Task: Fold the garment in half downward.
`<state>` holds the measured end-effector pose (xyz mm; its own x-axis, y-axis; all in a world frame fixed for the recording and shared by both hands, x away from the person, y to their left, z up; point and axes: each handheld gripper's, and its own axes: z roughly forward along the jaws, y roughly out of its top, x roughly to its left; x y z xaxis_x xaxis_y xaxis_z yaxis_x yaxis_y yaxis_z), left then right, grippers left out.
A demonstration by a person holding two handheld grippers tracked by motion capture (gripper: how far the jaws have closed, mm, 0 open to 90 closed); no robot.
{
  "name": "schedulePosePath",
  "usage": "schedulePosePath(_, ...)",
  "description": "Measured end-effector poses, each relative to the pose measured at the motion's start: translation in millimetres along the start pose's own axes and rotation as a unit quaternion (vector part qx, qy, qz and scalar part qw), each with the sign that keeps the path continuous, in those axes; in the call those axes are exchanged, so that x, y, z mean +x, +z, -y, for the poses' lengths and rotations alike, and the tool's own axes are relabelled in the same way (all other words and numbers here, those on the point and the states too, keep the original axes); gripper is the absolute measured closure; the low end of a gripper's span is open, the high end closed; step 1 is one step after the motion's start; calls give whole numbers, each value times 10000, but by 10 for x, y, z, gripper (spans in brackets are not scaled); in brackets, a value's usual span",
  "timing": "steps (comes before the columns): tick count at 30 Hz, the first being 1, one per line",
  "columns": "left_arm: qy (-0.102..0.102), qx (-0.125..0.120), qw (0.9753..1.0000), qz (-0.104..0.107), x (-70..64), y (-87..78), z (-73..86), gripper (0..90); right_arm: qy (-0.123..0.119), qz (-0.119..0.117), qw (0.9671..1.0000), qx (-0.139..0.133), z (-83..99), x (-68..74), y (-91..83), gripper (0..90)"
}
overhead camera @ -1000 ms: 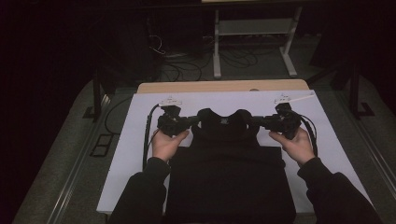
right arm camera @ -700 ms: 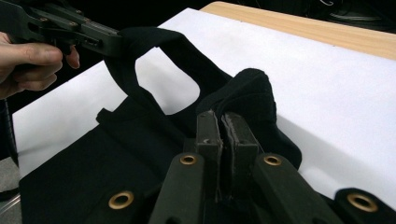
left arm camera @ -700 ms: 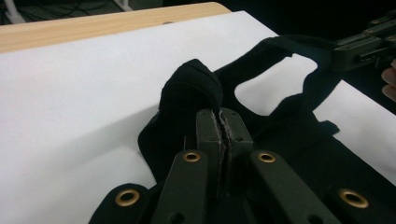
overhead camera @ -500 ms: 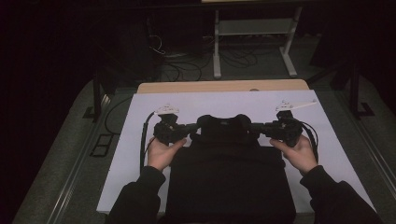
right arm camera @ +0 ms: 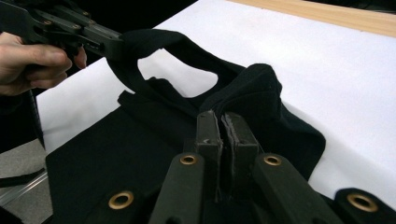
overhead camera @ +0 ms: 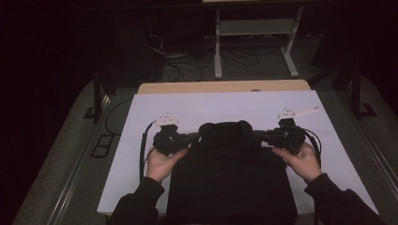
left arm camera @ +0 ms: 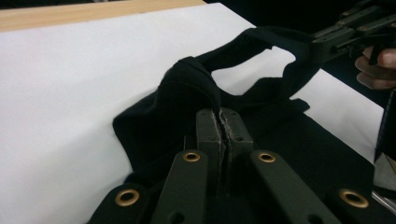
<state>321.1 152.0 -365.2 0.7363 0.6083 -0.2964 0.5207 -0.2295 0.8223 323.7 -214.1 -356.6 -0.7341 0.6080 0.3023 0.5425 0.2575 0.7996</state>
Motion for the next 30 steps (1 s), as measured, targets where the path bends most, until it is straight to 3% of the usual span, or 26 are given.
schedulePosePath(18, 25, 131, 9994, 321, -159, -6, 237, 866, 121, -242, 9994, 195, 260, 51, -43, 842)
schedulePosePath(30, -11, 348, 9981, 510, -147, -50, 431, 866, 199, -502, 9975, 448, 416, 82, -22, 842)
